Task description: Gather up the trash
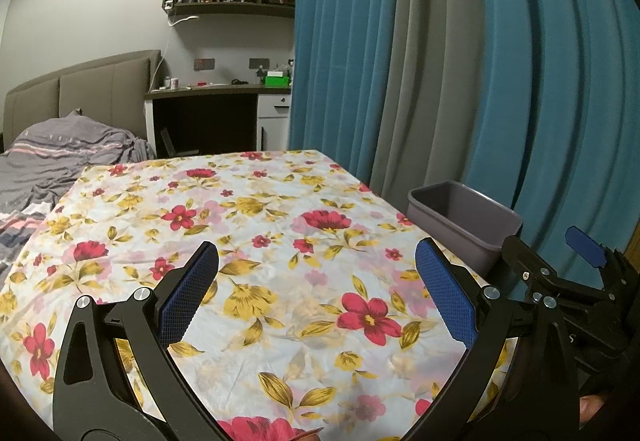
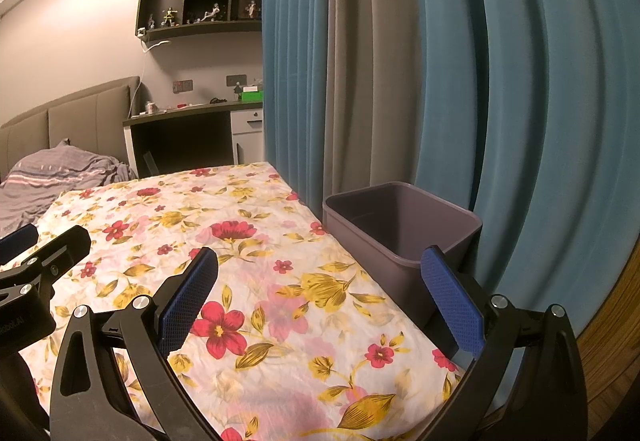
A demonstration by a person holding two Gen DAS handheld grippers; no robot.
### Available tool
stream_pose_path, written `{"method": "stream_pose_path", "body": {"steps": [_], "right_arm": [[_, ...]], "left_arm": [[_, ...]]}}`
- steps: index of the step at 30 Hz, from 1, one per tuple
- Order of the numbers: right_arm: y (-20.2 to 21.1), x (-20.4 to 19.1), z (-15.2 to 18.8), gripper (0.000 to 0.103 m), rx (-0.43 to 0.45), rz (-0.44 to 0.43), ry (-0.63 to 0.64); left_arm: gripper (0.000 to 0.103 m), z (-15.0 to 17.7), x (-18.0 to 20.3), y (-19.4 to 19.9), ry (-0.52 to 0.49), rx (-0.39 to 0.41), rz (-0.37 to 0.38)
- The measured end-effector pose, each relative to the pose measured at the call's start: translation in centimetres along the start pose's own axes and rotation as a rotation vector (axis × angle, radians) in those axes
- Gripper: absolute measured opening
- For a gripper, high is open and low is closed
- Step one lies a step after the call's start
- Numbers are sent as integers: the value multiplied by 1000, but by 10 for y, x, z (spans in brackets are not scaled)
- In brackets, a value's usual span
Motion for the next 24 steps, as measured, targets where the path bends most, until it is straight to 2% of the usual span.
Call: {"method": "stream_pose_path", "body": {"steps": [24], "right_arm": [[0,2,0,97,0,0,-2]], "left_arm": [[97,0,0,1,0,-4,1]]}}
Point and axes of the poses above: each gripper's, at about its wrist camera, not at the fingertips, and y roughly against the way its jaws point, x to its right, z to its underside, the point moved 3 cm from there along -y, roughly the way its jaws point, and after that the axes turned 10 degrees about -z, right-handed, at the moved point
